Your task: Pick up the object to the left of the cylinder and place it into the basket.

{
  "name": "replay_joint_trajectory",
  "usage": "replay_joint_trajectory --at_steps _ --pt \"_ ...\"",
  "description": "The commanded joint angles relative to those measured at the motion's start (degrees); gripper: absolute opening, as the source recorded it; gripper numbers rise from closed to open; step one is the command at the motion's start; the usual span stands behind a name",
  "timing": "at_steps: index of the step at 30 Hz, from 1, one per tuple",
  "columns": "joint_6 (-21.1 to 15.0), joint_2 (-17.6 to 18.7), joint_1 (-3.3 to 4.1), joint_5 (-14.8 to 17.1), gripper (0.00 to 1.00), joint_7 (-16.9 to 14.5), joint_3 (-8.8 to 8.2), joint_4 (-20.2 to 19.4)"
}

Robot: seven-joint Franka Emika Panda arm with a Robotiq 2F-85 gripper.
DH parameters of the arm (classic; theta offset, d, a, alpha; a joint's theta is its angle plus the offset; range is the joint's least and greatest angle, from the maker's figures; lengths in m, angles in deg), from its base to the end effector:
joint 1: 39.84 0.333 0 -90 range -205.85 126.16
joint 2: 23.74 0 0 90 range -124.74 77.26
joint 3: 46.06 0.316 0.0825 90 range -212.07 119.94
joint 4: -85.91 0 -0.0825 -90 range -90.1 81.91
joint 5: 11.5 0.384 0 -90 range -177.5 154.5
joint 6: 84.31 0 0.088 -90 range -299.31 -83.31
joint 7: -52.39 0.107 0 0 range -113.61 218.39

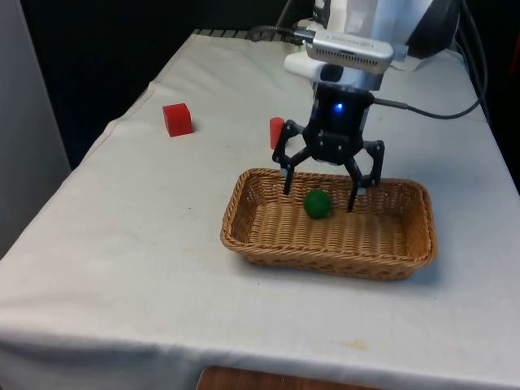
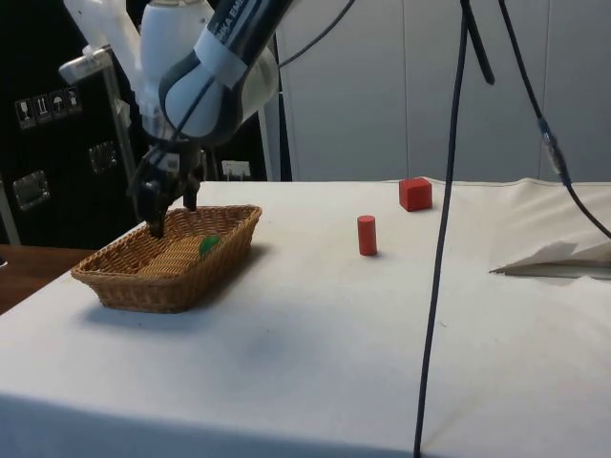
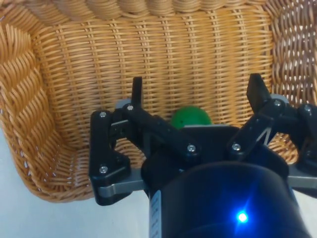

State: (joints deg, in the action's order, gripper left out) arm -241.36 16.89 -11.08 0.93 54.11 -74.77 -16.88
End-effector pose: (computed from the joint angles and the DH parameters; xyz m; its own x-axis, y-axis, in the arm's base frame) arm 0.6828 0.0302 0.2278 0.9414 -0.0274 0.3362 -0.0869 -0.9827 0.1634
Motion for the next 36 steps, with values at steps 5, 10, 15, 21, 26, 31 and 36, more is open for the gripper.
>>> replay_joint_trajectory --at_steps 5,10,15,21,26,31,36 --pt "2.81 -1.09 -0.17 0.0 1.0 -0.17 -0.46 0.63" --pt "4.13 -1.09 -0.06 0.0 1.0 -0.06 -1.09 1.43" --pt "7.79 -1.95 -0.92 0.63 1.0 -0.92 -0.86 2.52" --pt "10.83 -2.23 -1.15 1.26 1.0 -1.66 -1.32 3.55" --pt "14.09 -2.35 -1.26 2.01 1.0 -2.46 -2.01 4.81" --pt "16.1 -2.86 -1.26 2.23 1.0 -2.92 -2.64 5.33" --pt "17.65 -3.78 -0.86 1.89 1.0 -2.64 -3.32 4.98"
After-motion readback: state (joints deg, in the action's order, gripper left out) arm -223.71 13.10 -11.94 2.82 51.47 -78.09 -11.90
